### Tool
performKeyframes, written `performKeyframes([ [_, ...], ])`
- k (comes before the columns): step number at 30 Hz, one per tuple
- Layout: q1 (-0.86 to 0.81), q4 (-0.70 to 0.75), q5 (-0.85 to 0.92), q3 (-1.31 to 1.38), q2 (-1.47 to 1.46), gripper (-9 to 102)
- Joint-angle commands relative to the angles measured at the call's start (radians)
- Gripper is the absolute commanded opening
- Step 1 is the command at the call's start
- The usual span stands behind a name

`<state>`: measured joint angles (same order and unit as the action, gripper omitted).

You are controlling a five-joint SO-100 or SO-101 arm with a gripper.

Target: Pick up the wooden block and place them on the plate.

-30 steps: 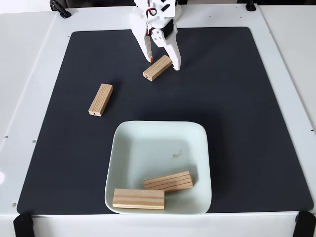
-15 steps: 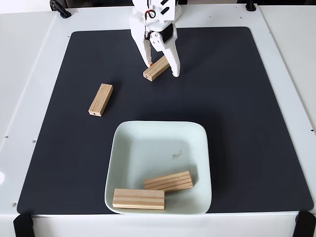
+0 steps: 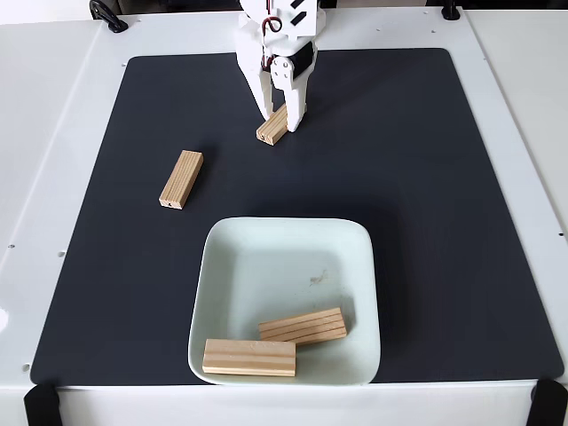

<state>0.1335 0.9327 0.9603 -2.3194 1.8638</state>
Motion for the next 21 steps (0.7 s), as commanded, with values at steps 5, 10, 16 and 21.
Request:
performKeyframes([
  [5, 0.028, -0.011, -0.011, 0.057, 0.029, 0],
  [10, 0.126, -0.009, -0.181, 0.123, 0.235, 0],
  [16, 0.218, -0.009, -0.407, 0.103, 0.509, 0],
  [21, 0.215, -0.009, -0.701, 0.195, 0.571, 0],
])
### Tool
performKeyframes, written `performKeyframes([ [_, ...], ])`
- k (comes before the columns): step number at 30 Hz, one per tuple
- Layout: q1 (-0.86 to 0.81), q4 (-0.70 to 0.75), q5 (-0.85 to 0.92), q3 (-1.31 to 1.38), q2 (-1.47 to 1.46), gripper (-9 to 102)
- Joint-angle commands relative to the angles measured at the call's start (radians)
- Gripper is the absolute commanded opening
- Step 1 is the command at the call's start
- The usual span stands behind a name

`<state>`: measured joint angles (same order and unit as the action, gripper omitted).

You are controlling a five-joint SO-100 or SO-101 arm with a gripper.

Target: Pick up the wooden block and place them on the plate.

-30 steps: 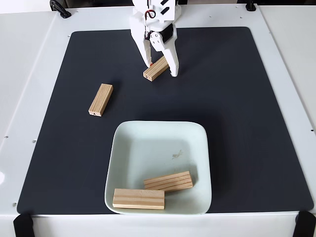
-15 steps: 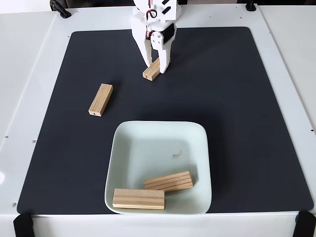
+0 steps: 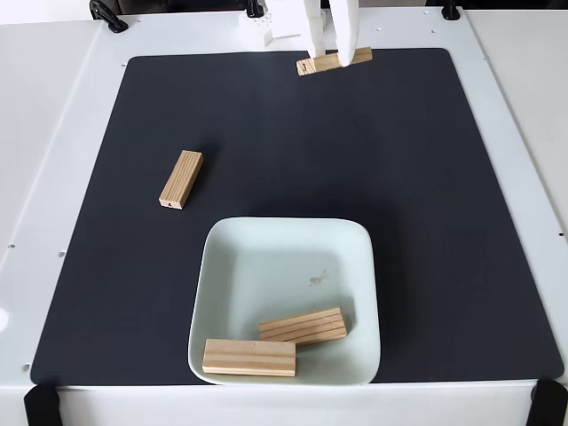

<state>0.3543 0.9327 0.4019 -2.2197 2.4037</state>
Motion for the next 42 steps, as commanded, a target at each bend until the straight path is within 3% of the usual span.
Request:
performKeyframes([
  [1, -0.008, -0.009, -0.186, 0.133, 0.006, 0],
  [7, -0.086, 0.003, -0.324, 0.477, -0.354, 0],
  [19, -0.189, 0.005, -0.414, 1.243, -1.169, 0],
  [29, -0.189, 0.005, -0.420, 1.466, -1.494, 0],
  [42, -0.183, 0.005, -0.425, 1.509, -1.559, 1],
])
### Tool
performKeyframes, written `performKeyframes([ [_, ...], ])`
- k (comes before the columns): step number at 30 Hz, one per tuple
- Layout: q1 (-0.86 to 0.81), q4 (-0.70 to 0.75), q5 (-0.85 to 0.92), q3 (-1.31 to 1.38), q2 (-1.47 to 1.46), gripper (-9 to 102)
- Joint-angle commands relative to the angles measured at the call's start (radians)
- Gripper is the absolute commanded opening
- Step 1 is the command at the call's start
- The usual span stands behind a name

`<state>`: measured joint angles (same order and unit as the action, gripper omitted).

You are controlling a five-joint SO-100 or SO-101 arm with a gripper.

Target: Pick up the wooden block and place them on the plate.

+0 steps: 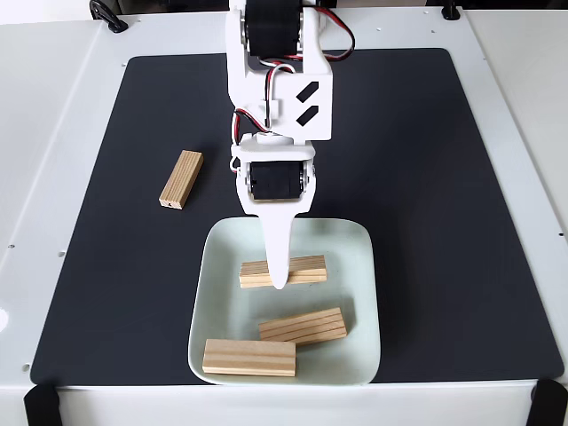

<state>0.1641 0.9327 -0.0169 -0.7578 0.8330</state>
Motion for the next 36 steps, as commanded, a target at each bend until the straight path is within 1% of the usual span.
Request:
performKeyframes([
  [1, 0.008, 0.005, -0.008, 0.040, 0.015, 4],
  [2, 0.006, 0.005, -0.008, 0.037, 0.015, 8],
  [5, -0.003, 0.006, -0.009, 0.035, 0.017, 28],
  [7, -0.006, 0.006, -0.009, 0.035, 0.018, 40],
  [8, -0.006, 0.006, -0.009, 0.035, 0.018, 44],
  [10, -0.008, 0.006, -0.008, 0.035, 0.023, 47],
  [15, -0.008, 0.021, -0.008, 0.000, 0.103, 44],
  [18, -0.006, 0.071, -0.008, -0.055, 0.195, 44],
  [20, -0.005, 0.104, -0.008, -0.110, 0.284, 40],
  [22, -0.006, 0.132, -0.008, -0.187, 0.382, 32],
  [24, -0.008, 0.149, -0.008, -0.282, 0.497, 19],
  [26, -0.014, 0.156, -0.009, -0.388, 0.624, 3],
  [27, -0.021, 0.161, -0.009, -0.445, 0.690, -2],
  [29, -0.028, 0.163, -0.009, -0.569, 0.816, 2],
  [32, -0.028, 0.161, -0.008, -0.758, 1.002, -1],
  [36, -0.026, 0.147, 0.008, -0.973, 1.221, 0],
])
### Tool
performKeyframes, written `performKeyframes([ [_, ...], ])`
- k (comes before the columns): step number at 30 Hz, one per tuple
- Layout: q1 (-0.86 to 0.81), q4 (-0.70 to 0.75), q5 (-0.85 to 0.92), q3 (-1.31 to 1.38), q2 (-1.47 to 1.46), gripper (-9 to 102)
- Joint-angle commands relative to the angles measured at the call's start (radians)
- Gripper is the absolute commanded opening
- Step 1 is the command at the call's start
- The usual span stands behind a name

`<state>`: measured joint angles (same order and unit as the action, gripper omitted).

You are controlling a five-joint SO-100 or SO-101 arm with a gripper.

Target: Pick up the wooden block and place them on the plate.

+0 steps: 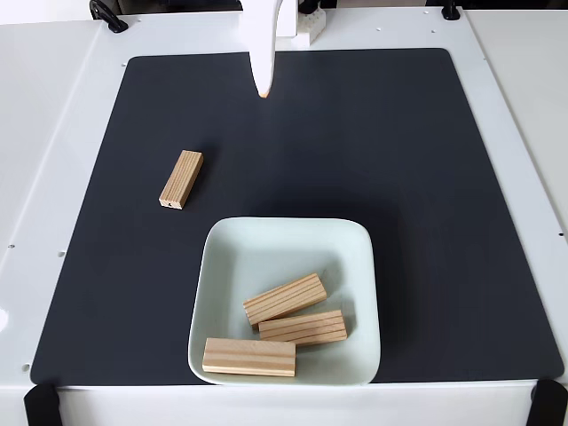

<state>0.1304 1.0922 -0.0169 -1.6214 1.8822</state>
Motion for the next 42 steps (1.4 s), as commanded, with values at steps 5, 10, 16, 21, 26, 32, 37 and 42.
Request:
performKeyframes([
  [5, -0.043, 0.000, -0.009, -0.258, 0.347, 0],
  [10, -0.127, -0.012, -0.040, -0.304, 0.374, 0],
  [16, -0.158, 0.037, 0.449, -0.322, 0.368, 0],
  [21, -0.192, 0.043, 1.135, -0.313, 0.249, 0],
  [26, -0.242, 0.043, 1.483, -0.245, 0.035, 0],
  [32, -0.259, 0.044, 1.577, -0.015, -0.253, 0],
  [37, -0.288, 0.044, 1.574, 0.127, -0.405, 9],
  [42, -0.316, 0.052, 1.643, 0.137, -0.417, 35],
])
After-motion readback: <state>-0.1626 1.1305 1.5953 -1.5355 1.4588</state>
